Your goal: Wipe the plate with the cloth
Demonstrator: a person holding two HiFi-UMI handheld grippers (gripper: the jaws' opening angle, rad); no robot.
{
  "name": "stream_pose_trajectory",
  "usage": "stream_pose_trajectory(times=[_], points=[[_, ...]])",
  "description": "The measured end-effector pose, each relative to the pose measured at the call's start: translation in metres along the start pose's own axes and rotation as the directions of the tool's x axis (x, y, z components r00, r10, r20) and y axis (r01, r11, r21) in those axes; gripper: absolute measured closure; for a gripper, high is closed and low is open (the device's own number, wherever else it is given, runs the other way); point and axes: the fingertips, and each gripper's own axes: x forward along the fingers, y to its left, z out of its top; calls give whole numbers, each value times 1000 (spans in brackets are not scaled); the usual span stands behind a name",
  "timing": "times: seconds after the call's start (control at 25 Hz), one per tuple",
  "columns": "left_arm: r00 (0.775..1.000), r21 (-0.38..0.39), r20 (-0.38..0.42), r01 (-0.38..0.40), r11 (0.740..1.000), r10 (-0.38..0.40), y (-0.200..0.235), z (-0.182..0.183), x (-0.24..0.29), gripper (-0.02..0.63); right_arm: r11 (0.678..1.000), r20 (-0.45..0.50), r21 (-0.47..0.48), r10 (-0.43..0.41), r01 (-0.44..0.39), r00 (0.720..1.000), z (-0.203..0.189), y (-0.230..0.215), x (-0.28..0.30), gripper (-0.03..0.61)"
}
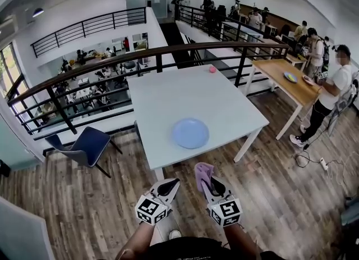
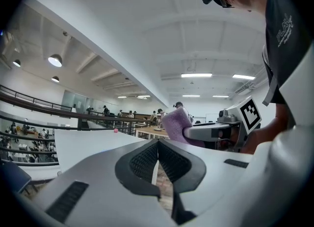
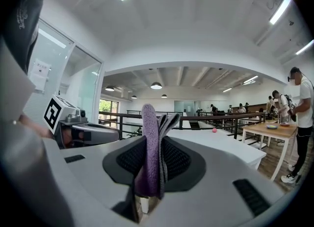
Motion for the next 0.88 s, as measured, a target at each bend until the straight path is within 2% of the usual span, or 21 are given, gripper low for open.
stream_pose_trajectory(times=[0.24,0.4,0.56,0.88], points=[[1000,34,-21,-7,999,8,38,1,1,601,1000,-19,-4,9,-9,1000,0,9,40,474],[1000,19,-29,-8,1000,8,53,-1,14,601,999,-36,-13,33,-33,999,-2,5,55,474],[999,19,-37,-4,1000,4,69,-1,40,601,999,-9,5,52,-52,999,6,-14,77,474],[999,45,-22,-27,999,28,104,6,96,601,993,-18,-17,113,-113,993,12,-55,141,474]])
